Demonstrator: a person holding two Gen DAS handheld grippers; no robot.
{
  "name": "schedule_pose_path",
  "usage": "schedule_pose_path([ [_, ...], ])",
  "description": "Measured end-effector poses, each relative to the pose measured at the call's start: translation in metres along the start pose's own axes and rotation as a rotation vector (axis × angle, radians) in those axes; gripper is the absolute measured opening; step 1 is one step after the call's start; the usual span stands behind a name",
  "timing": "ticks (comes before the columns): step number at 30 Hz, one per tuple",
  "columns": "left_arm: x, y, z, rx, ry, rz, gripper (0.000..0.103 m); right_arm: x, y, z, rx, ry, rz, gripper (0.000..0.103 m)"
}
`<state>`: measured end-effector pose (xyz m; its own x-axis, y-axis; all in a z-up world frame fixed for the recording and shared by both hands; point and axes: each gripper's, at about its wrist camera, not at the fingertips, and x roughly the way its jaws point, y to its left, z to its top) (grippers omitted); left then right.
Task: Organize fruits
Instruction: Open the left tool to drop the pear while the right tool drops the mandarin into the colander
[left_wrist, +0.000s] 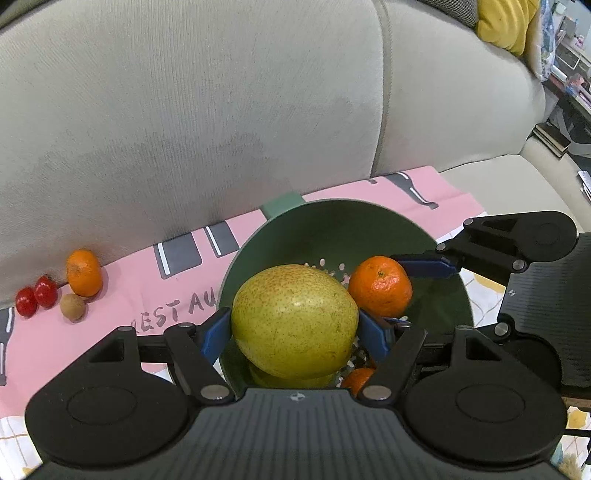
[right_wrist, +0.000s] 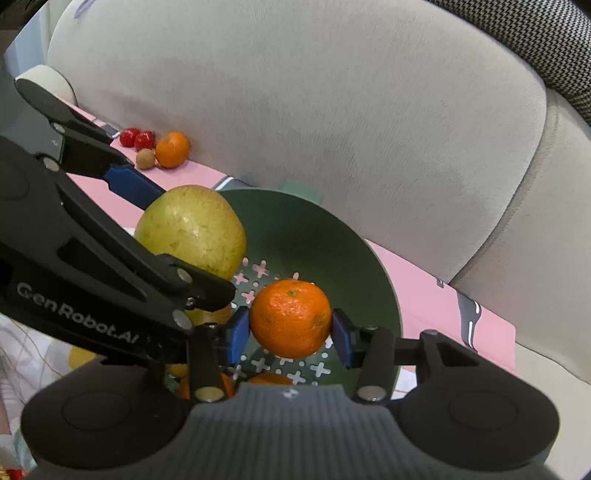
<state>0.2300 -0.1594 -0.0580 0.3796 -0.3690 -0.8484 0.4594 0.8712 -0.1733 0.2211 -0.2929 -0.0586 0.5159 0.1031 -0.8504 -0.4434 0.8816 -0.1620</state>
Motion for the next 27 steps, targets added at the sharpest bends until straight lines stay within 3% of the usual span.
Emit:
schedule_pose_path([
  [18,0.025,0.001,0.016,0.012,-0.019,-0.066,0.084,0.032,-0.006,0.000,-0.011,0.056,0.012,0.045],
  [24,0.037,0.008,0.019,-0.019,0.010,-0.107,0.084,0.039,-0.008,-0.003,-0.015,0.081,0.012,0.045],
  [27,0.041,0.004,0.019,-0.004,0.025,-0.090,0.084,0.039,-0.008,-0.002,-0.012,0.081,0.018,0.045],
])
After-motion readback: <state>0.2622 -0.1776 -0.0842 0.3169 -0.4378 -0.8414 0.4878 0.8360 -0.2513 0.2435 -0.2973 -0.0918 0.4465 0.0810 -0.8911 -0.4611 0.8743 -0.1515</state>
